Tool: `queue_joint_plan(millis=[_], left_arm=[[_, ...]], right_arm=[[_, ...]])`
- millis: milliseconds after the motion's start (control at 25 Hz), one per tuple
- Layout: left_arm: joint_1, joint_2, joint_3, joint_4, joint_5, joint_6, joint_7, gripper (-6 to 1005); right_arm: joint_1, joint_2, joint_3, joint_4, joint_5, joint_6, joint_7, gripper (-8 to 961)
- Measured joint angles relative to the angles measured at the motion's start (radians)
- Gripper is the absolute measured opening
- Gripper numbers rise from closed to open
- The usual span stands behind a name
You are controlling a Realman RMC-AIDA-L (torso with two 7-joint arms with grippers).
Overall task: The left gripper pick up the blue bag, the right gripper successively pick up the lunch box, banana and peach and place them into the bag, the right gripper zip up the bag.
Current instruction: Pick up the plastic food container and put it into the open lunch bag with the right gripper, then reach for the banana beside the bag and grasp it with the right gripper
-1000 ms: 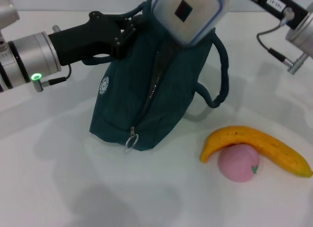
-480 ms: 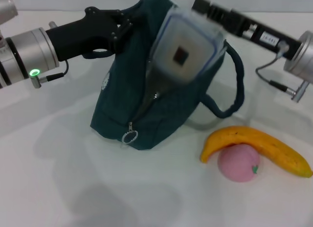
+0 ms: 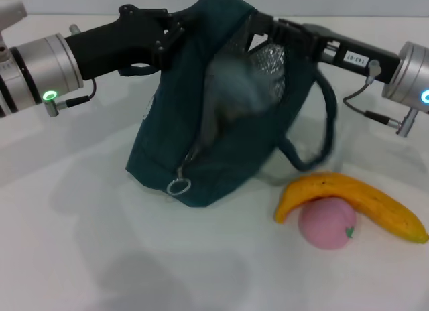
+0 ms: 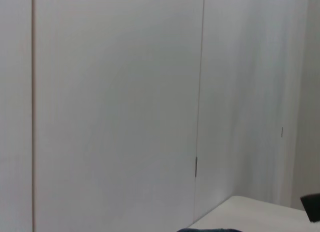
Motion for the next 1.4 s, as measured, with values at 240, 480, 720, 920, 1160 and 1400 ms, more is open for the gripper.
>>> queue_joint_plan(millis=[240, 480, 720, 920, 1160, 1400], left_arm=[[0.009, 0.001, 0.0, -0.001, -0.002, 0.001, 0.004, 41], [0.048, 0.003, 0.0, 0.003, -0.002, 0.006, 0.012, 42], [0.063, 0.01, 0.0, -0.001, -0.004, 0.006, 0.006, 42], [0.047, 0.004, 0.0, -0.002, -0.004, 0.0, 0.009, 42], [0.039, 0.002, 0.0, 0.004, -0.008, 0.0, 0.002, 42], [0.018, 0.004, -0.001, 0.0, -0.041, 0.002, 0.0, 42]], right_arm=[[-0.063, -0.036, 0.014, -0.135, -0.04, -0.013, -0.025, 276], [-0.251, -0.143, 0.075, -0.541, -0.388, 0.038, 0.188, 511], [-0.37, -0.025, 0.346, -0.968, -1.082, -0.032, 0.582, 694], [-0.332, -0.006, 0.379, -1.057, -1.281, -0.207, 0.72, 781], [-0.288, -0.012, 0.385, -1.082, -1.429, -0.297, 0.787, 780], [-0.246, 0.014, 0.357, -1.127, -1.594, -0.391, 0.818, 779]])
